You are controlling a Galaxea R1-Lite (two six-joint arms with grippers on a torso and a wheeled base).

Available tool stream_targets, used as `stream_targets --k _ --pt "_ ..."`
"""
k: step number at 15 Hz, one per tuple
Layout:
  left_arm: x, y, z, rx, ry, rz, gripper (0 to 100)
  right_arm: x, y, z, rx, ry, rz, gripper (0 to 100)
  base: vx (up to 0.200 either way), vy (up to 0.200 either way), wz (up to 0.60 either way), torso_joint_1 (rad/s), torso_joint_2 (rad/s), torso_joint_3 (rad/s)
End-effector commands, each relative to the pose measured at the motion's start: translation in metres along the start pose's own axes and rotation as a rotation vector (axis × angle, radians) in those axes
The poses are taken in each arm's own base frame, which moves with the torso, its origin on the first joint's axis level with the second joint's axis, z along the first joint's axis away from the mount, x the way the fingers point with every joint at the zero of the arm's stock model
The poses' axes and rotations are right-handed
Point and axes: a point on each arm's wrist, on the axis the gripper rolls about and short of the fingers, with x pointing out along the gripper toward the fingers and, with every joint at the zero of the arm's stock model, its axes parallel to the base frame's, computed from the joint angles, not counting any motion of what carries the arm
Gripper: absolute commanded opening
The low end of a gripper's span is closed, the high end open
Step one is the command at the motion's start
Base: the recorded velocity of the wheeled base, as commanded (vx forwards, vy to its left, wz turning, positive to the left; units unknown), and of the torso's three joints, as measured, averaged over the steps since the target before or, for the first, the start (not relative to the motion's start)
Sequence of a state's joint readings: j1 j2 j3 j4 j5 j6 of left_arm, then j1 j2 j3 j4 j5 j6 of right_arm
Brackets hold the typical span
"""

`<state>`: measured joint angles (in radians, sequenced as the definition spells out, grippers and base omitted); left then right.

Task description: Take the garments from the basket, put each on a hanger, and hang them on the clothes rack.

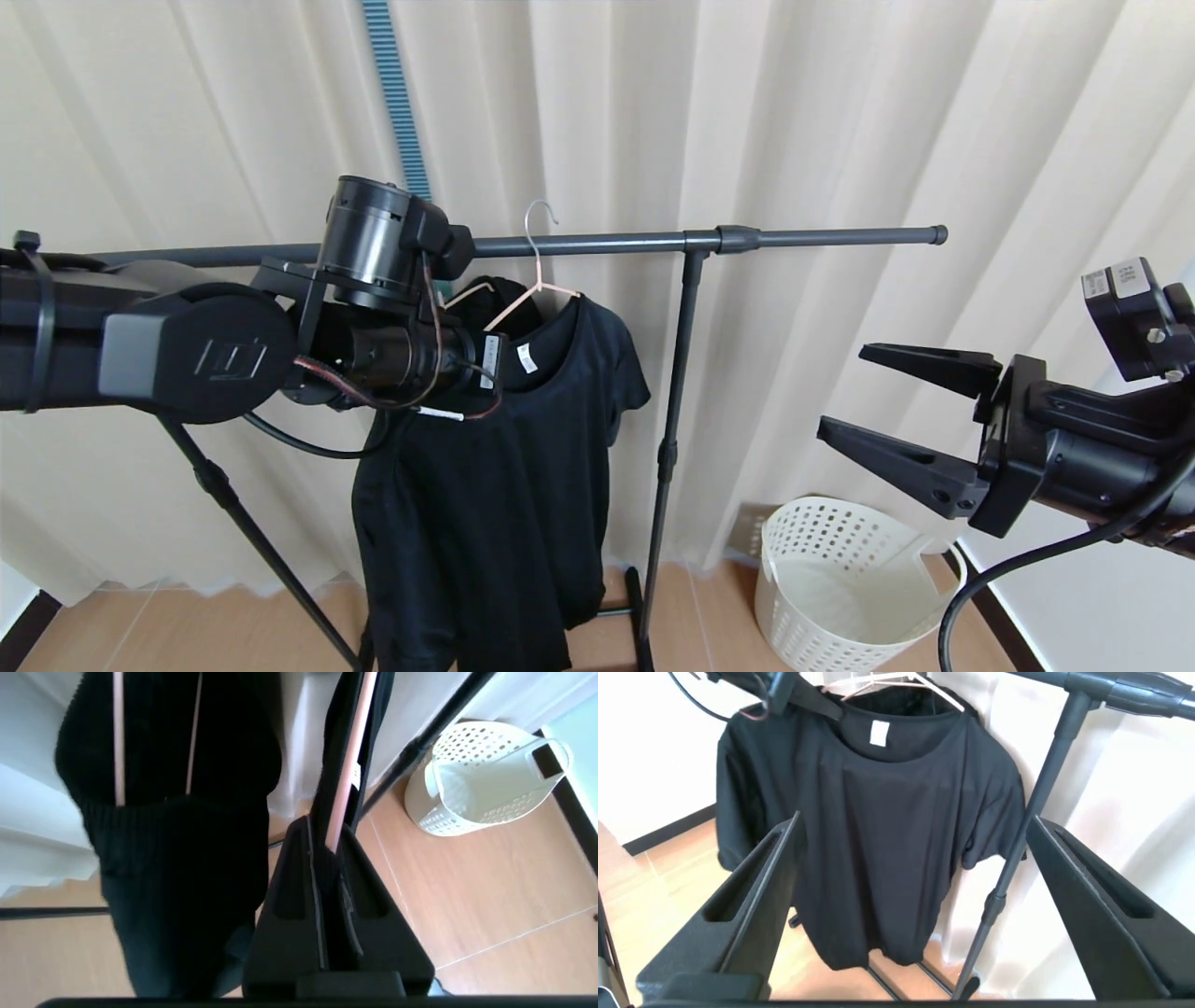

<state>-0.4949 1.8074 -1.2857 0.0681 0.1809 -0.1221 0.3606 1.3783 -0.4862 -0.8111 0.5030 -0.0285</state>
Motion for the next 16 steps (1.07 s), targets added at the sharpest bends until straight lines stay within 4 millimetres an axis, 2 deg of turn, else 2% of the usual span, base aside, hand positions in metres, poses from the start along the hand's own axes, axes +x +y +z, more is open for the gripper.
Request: stream_targets --k 1,13,14,16 --pt "0.011 -0.001 -0.002 0.001 0.019 0.005 0 0.0 0.0 0.0 0.0 0.002 0.0 100 0.0 0.0 0.0 0.0 0.0 0.0" --pt "0.025 -0.003 -0.011 -0.01 0.062 0.008 0 0.001 -0.001 -0.001 0.0 0.004 0.002 100 0.0 0.0 0.0 0.0 0.0 0.0" --pt "0.023 -0.003 -0.01 -0.009 0.058 0.007 100 0.001 -0.001 -0.001 0.0 0.004 -0.001 100 0.0 0.0 0.0 0.0 0.0 0.0" --pt "0.023 -0.003 -0.011 -0.009 0.059 0.007 100 0.001 -0.001 -0.001 0.0 0.004 -0.001 100 0.0 0.0 0.0 0.0 0.0 0.0"
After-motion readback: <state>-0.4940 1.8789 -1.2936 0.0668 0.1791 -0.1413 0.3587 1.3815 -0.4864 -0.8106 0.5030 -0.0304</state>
